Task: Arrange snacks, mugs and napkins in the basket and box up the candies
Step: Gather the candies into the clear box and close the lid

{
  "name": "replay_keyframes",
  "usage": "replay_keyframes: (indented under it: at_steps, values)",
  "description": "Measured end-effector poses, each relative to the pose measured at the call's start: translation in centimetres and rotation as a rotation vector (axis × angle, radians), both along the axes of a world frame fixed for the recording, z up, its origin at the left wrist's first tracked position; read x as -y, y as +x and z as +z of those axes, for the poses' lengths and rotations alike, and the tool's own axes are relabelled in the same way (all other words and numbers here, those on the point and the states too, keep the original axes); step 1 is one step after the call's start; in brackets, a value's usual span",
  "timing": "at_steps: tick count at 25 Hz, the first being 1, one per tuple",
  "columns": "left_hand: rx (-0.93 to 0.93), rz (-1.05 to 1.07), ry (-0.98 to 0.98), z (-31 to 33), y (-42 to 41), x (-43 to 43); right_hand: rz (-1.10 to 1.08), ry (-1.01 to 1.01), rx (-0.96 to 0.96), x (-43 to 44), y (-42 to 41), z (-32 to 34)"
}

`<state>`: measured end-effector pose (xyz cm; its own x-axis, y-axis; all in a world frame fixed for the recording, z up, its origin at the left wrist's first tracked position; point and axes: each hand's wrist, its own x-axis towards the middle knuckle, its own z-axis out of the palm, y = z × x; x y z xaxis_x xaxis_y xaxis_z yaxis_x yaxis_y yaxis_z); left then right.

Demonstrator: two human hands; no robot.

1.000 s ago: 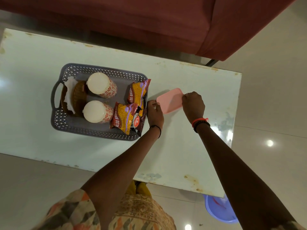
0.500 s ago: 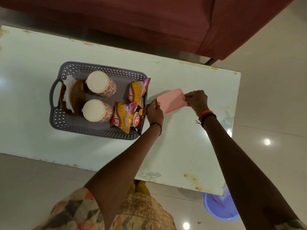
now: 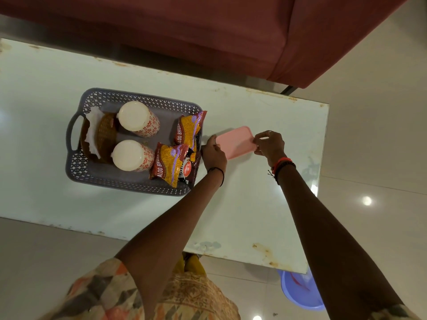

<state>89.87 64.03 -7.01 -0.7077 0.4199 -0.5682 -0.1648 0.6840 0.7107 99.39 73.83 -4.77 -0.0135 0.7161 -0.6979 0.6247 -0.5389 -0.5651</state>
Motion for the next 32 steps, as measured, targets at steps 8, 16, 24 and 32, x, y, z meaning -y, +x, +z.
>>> replay_keyframes:
  at_steps: [8,16,24,32]
  values:
    - [0.017,-0.263,-0.198,0.2,0.5,1.2,-0.271,-0.089,-0.188,2.1,2.1,0.0]
    - [0.062,-0.411,-0.053,0.4,-0.6,-0.7,-0.184,-0.1,-0.216,1.1,2.2,0.1]
    - [0.183,-0.295,-0.144,0.0,-1.2,-2.1,-0.202,-0.056,-0.224,1.2,2.4,0.0]
    - [0.117,-0.301,-0.104,-0.2,-1.6,-1.2,-0.343,-0.123,-0.223,5.1,2.5,-0.4]
